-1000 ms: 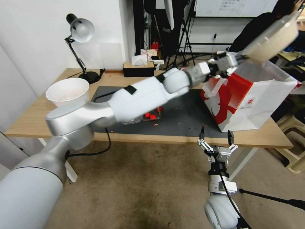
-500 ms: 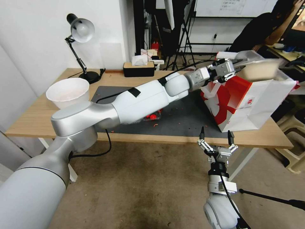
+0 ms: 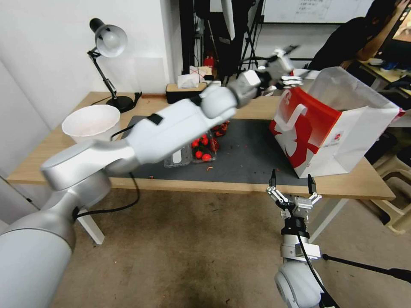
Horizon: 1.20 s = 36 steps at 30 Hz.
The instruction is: Pick up the trash from the table and place it into the takeout bag.
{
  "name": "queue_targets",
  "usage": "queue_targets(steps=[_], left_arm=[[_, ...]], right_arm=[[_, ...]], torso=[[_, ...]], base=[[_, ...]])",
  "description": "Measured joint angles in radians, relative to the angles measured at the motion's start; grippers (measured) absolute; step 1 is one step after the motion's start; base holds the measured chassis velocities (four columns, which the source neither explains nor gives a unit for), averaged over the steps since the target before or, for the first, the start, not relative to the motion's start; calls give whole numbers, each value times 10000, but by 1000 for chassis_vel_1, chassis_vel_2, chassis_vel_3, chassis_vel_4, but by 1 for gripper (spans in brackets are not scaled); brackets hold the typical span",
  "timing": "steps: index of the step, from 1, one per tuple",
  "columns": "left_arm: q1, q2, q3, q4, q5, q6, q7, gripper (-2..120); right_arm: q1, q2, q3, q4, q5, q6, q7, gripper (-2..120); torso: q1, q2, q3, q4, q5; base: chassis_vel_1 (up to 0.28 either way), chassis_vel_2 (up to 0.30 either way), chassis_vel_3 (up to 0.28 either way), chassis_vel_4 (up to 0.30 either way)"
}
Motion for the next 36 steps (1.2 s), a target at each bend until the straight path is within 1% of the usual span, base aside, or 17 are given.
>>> queue_targets(steps=[1,2,3,5,7,9,10,13,14,17,18,21,24,26,30,32,36], left_arm=[[341,269,-248,-321,-66,141,-108,98],[657,505,-481,-590,-129,271,-209,99],[657,505,-481,-590,-129,271,-209,99],[1504,1087,-1037,-1216,-244,489,-372,100],[1776,1285,-1235,-1366,-250,520,-393,100],[2521,1765,-1797,-1731,-246,552,-420,100],[2521,1765,-1797,-1731,-246,552,-420,100],[3514,2255,-2733,-2207,-190,650,-464,100],[3514,2255,-2733,-2207,-190,650,-464,100],[4570,2552,-3749,-2602,-90,787,-561,100],[4570,2552,-3749,-2602,-90,787,-561,100],[5665,2832,-4663,-3015,24,866,-573,100],[6017,2927,-4967,-3161,53,892,-577,100],[6757,3079,-5558,-3511,139,971,-609,100],[7316,3169,-6000,-3769,233,1027,-647,100],[8087,3251,-6592,-4165,338,1077,-703,100],[8965,3407,-7131,-4598,505,1132,-829,100]], right_arm=[[3,4,-17,4,-13,-9,0,100],[4,11,-34,5,-28,-16,0,100],[4,11,-34,5,-28,-16,0,100],[2,14,-71,11,-53,-22,0,100],[-4,13,-78,20,-57,-22,0,100],[-20,0,-87,40,-63,-23,0,100],[-20,0,-87,40,-63,-23,0,100],[-38,-3,-115,69,-86,-23,-2,100],[-38,-3,-115,69,-86,-23,-2,100],[-54,7,-146,107,-112,-23,-2,100],[-54,7,-146,107,-112,-23,-2,100],[-63,8,-180,128,-144,-23,-2,100],[-63,11,-201,128,-157,-24,-2,100],[-60,38,-261,128,-209,-28,-2,100],[-61,50,-301,128,-246,-33,-3,100],[-61,57,-338,127,-277,-44,-6,100],[-58,62,-360,128,-335,-48,-8,100]], torso=[[-1,0,1,-2,-1],[0,0,1,-2,-1],[0,0,1,-2,-1],[-2,0,0,2,-2],[-1,0,1,-1,-1],[-1,0,1,3,-1],[-1,0,1,3,-1],[-1,0,0,-1,1],[-1,0,0,-1,1],[0,0,0,-1,1],[0,0,0,-1,1],[-1,1,0,-1,3],[-1,1,0,-1,1],[-1,1,0,-3,2],[-1,0,0,0,1],[-1,0,0,-1,2],[-1,0,0,-1,3]], base=[[0,0,0,0],[0,0,0,0],[0,0,0,0],[0,0,0,0],[0,0,0,0],[0,0,0,0],[0,0,0,0],[0,0,0,0],[0,0,0,0],[0,0,0,0],[0,0,0,0],[0,0,0,0],[0,0,0,0],[0,0,0,0],[0,0,0,0],[0,0,0,0],[0,0,0,0]])
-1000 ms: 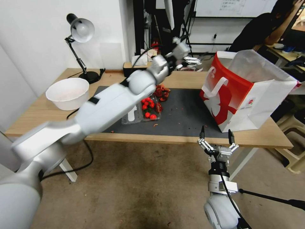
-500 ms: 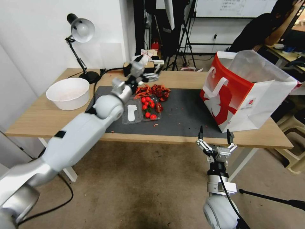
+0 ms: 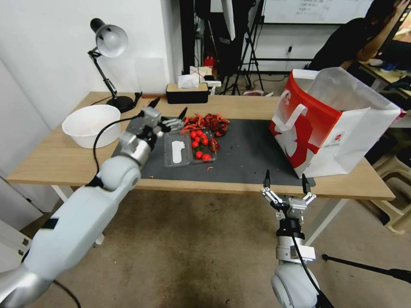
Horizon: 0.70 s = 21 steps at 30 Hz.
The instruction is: Pick up the trash from the table and place it into the takeout bag.
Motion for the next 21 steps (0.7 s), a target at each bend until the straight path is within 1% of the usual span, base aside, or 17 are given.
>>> queue_targets(steps=[1,2,5,7,9,10,13,14,17,18,21], left_arm=[[314,51,-191,-143,54,1,-45,100],[314,51,-191,-143,54,1,-45,100],[1176,-18,-720,-608,353,6,-246,100],[1296,-62,-812,-673,400,11,-266,100],[1777,-229,-1162,-902,556,28,-315,100],[1777,-229,-1162,-902,556,28,-315,100],[2663,-536,-1663,-1214,921,32,-414,100],[2663,-536,-1663,-1214,921,32,-414,100],[3289,-817,-1898,-1431,1245,32,-521,100],[3289,-817,-1898,-1431,1245,32,-521,100],[4223,-1096,-2165,-1810,1505,-61,-731,100]], right_arm=[[2,1,-1,-7,-24,0,0,100],[2,1,-1,-7,-24,0,0,100],[-9,19,-26,-15,-55,6,0,100],[-10,22,-33,-16,-58,7,0,100],[-12,30,-52,-16,-63,10,-3,100],[-12,30,-52,-16,-63,10,-3,100],[-24,29,-57,-35,-85,23,-5,100],[-24,29,-57,-35,-85,23,-5,100],[-43,49,-61,-41,-99,34,-6,100],[-43,49,-61,-41,-99,34,-6,100],[-49,31,-75,-46,-109,37,-35,100]], torso=[[0,0,0,2,0],[0,0,0,2,0],[0,0,0,-2,1],[0,0,1,0,0],[1,0,0,-2,1],[1,0,0,-2,1],[1,-1,0,-1,2],[1,-1,0,-1,2],[2,-1,0,-1,0],[2,-1,0,-1,0],[2,-1,-1,0,1]], base=[[0,0,0,0],[0,0,0,0],[0,0,0,0],[0,0,0,0],[0,0,0,0],[0,0,0,0],[0,0,0,0],[0,0,0,0],[0,0,0,0],[0,0,0,0],[0,0,0,0]])
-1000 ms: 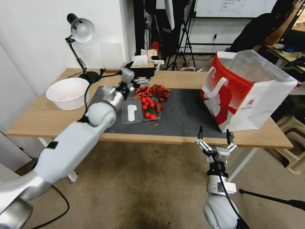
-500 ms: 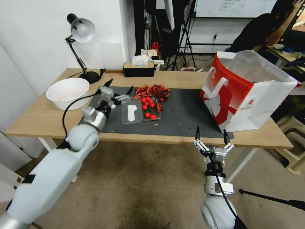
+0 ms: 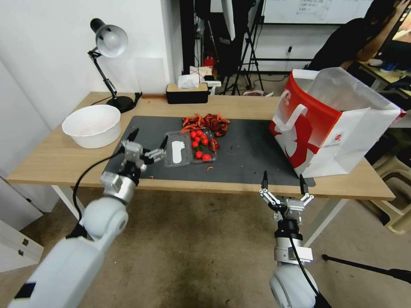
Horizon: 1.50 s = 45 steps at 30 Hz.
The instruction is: Pick up the trash from the table and place it into the takeout bag.
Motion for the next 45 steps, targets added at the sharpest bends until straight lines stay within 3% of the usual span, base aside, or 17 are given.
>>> queue_targets(steps=[7,17,45], left_arm=[[715,-296,-202,-128,248,-180,-78,100],[1659,-798,-627,-9,530,-1103,-19,100],[2111,-1137,-724,418,904,-1932,71,100]], right_arm=[[0,-15,-8,-30,1,-30,-39,100],[5,-2,-87,-94,78,-246,-60,100],[119,93,-147,-284,135,-456,-45,100]], torso=[[-1,0,0,-1,0],[-1,0,2,0,0],[1,0,2,0,-1]], base=[[0,0,0,0],[0,0,0,0],[0,0,0,0]])
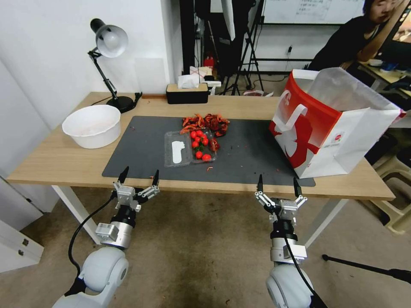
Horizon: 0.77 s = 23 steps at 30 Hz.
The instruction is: Pick up the trash from the table and place it into the takeout bag.
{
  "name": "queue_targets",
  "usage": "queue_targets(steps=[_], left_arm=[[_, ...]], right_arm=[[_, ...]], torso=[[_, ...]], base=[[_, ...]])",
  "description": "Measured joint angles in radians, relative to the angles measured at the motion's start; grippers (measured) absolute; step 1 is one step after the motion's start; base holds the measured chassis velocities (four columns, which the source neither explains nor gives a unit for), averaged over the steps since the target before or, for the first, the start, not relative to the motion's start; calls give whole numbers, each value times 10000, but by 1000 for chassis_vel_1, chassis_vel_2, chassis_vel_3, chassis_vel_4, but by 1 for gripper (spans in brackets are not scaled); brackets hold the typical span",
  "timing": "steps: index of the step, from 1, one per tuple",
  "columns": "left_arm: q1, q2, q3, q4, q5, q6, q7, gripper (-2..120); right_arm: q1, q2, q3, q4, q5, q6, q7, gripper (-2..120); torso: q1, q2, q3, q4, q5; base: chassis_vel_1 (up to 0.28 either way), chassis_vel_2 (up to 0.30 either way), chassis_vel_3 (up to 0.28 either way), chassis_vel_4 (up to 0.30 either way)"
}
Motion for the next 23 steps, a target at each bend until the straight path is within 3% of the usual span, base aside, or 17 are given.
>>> queue_targets(steps=[23], left_arm=[[-5,6,-33,19,70,-45,-44,100]], right_arm=[[18,39,-44,-41,10,6,-5,100]], torso=[[0,0,0,0,0]], base=[[0,0,0,0]])
